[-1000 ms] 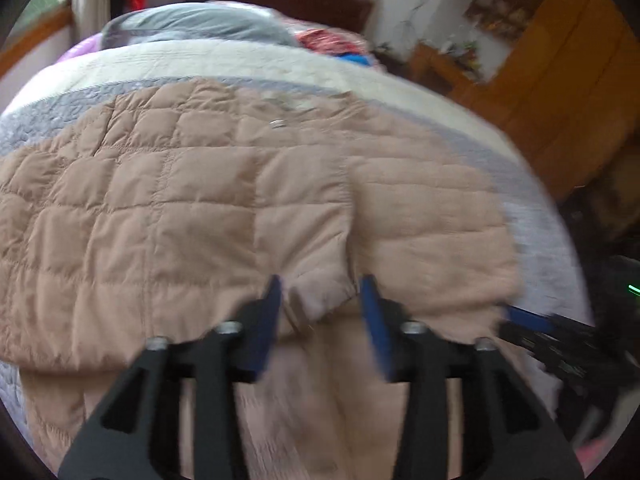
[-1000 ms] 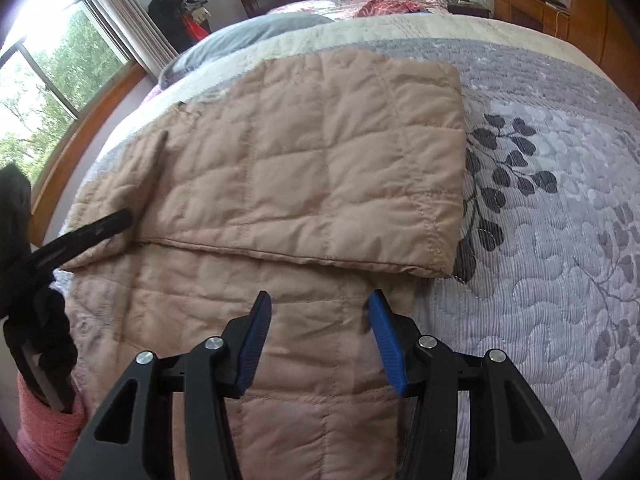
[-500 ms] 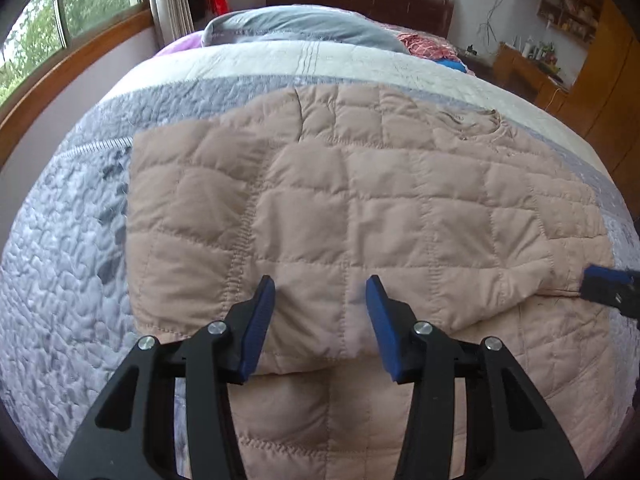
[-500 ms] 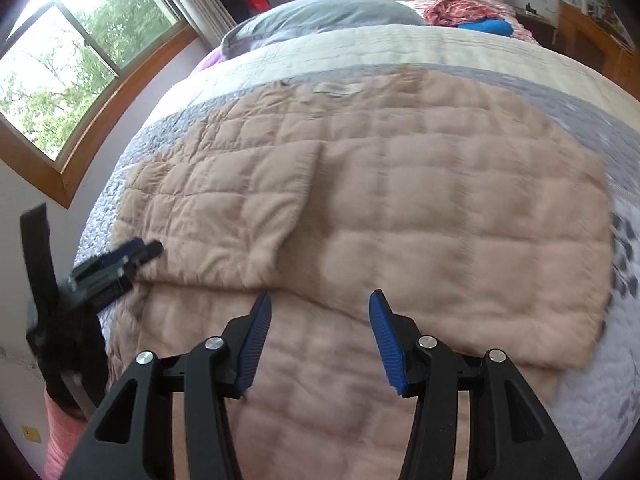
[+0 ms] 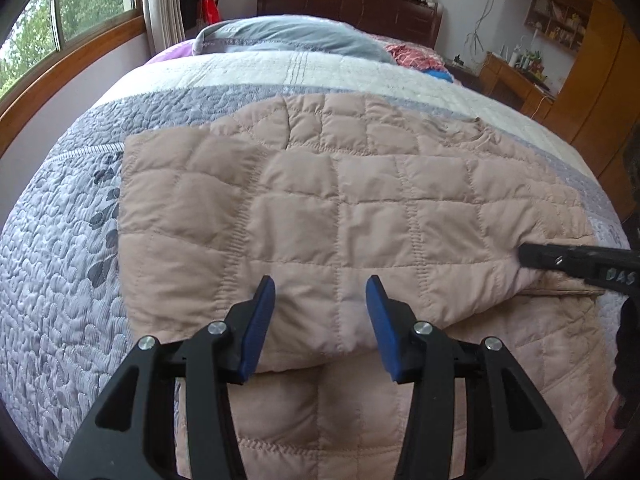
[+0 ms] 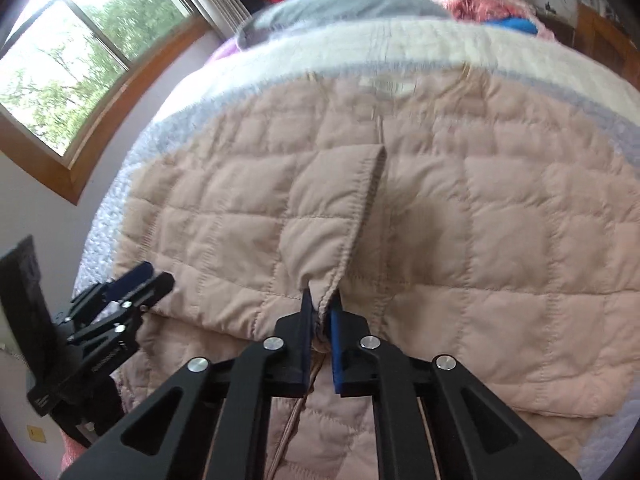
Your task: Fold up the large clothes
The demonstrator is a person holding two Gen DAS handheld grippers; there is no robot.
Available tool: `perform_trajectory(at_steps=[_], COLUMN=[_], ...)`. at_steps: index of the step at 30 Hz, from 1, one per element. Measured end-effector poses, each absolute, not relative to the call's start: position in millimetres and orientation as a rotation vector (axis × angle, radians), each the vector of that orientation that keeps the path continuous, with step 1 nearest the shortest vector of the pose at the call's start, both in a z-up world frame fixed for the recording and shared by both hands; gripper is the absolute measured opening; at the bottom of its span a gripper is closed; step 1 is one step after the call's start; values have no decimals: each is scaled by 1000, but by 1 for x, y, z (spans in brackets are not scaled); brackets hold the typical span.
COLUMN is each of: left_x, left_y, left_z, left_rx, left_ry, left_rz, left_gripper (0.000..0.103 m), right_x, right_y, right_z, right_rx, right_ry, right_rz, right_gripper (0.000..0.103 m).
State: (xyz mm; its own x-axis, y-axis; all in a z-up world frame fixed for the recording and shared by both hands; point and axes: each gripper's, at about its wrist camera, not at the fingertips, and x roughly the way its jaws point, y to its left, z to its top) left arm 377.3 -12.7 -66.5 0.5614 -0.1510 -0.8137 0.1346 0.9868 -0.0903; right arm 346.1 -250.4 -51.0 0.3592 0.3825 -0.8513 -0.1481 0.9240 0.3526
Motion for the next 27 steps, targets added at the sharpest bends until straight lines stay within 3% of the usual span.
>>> perform_trajectory(at_steps=[7, 12, 27], left_x=[369, 377, 409], left_y=[-28, -42, -54], left_z=[-45, -46, -98], left_rx=[16, 33, 120], left_ry=[903, 904, 981], left_rz=[-202, -206, -154], left_gripper=[46, 46, 48], right_x=[320, 312, 324], right_y=[-311, -358, -403], right_z=[1, 8, -88], right_rx=[228, 259, 342], right_ry=[1015, 985, 1124], right_rz=[251, 149, 54], right_gripper=[7, 7, 9])
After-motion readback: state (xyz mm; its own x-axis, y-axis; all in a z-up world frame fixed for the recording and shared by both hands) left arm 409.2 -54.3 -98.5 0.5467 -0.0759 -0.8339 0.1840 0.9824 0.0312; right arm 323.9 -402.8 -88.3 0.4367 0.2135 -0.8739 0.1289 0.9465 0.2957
